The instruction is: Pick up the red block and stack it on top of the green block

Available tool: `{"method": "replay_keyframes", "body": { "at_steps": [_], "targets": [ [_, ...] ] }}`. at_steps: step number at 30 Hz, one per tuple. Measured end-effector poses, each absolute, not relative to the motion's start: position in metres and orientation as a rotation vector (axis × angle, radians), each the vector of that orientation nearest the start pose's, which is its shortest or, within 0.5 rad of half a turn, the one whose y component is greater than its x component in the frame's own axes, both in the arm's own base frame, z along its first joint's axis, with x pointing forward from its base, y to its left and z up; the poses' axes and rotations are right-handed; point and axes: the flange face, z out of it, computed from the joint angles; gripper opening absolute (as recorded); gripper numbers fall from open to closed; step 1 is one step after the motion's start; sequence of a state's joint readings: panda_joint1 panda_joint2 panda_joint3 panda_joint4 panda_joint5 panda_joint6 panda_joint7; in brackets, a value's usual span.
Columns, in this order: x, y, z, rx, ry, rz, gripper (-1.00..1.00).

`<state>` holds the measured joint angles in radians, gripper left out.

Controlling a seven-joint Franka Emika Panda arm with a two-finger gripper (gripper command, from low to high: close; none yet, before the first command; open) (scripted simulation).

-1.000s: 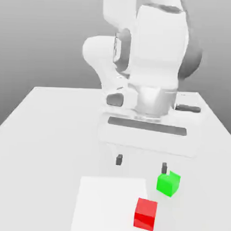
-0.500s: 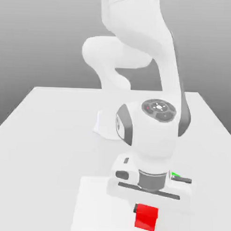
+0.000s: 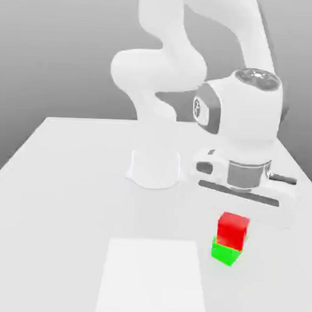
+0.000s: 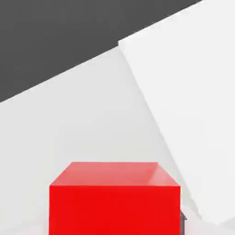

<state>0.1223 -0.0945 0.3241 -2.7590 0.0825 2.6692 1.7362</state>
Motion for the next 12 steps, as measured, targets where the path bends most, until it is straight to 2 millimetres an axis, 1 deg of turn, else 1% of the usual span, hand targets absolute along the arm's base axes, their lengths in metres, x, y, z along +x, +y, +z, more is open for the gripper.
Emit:
{"method": "replay_keyframes", "body": {
  "at_steps": [1, 2, 3, 6, 9, 10, 12],
  "targets": [
    [0.343, 0.165, 0.245, -2.389, 2.035, 0.006, -1.0],
    [0.335, 0.166, 0.244, -2.36, 2.071, 0.002, -1.0],
    [0.332, 0.167, 0.239, -2.343, 2.09, -0.003, -1.0],
    [0.332, 0.166, 0.218, -2.326, 2.111, -0.011, -1.0],
    [0.33, 0.166, 0.192, -2.324, 2.112, -0.008, -1.0],
    [0.329, 0.167, 0.185, -2.326, 2.11, -0.005, 1.0],
    [0.329, 0.167, 0.185, -2.326, 2.11, -0.005, 1.0]
  ]
}}
